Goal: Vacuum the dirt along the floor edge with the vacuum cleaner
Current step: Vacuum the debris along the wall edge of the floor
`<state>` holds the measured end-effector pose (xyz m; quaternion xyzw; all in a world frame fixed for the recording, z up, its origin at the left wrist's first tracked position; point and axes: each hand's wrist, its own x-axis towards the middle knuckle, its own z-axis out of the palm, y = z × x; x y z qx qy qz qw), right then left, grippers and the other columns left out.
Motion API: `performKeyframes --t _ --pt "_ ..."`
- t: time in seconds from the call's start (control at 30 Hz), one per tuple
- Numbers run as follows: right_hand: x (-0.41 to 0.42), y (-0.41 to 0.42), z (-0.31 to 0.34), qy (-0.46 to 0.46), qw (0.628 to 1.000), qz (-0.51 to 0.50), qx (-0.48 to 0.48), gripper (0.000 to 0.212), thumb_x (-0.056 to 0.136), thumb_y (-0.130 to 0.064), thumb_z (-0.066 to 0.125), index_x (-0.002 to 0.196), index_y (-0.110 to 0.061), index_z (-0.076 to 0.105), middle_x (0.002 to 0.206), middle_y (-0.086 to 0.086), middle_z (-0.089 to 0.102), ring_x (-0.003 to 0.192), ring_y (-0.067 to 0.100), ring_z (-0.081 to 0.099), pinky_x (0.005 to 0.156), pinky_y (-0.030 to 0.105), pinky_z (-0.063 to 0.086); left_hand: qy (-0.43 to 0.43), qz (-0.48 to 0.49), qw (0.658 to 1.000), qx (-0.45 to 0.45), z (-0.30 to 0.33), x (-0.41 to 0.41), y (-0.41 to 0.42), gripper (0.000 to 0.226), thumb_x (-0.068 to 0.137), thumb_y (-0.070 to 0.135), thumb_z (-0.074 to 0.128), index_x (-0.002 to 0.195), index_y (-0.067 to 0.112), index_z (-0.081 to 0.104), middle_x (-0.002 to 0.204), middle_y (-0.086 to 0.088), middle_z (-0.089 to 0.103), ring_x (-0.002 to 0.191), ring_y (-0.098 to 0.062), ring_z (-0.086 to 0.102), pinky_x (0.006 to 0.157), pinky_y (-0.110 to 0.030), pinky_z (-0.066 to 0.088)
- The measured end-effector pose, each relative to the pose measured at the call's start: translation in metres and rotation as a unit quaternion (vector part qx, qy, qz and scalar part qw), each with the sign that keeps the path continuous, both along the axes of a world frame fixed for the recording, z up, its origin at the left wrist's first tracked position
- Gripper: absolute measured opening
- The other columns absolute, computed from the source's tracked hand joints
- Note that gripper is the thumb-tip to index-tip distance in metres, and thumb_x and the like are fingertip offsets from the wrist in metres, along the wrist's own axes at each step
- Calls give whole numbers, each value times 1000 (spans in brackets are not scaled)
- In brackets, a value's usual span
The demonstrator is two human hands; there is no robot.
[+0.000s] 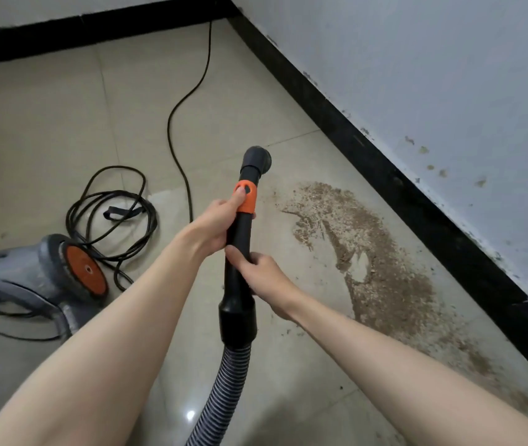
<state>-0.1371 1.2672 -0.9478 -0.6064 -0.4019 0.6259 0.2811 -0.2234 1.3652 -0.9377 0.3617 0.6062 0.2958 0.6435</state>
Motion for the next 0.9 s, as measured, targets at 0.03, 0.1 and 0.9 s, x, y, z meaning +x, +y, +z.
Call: performKeyframes --t 0.03,0.1,0.9 --pt "-5 -10 -2 41 999 8 -16 30 96 -43 57 88 -15 55 89 12 69 84 26 68 85 36 54 -2 6 1000 6 -1 -3 1 39 97 47 46 92 10 55 81 -5 63 62 -12 57 48 -19 47" --pt "-13 -23 -9 52 998 16 -9 24 96 -40 58 86 -19 53 95 17 69 84 24 66 88 36 53 -17 19 1000 7 -2 -11 3 41 96 50 45 99 11 57 80 -4 64 54 -9 57 45 -17 45" --pt "17 -9 -7 -276 948 132 83 34 90 -59 48 89 -25 48 99 7 69 93 31 64 74 36 50 -11 72 992 -105 -30 5 -25 59 93 63 36 91 5 46 67 -8 48 57 -21 51 53 -30 44"
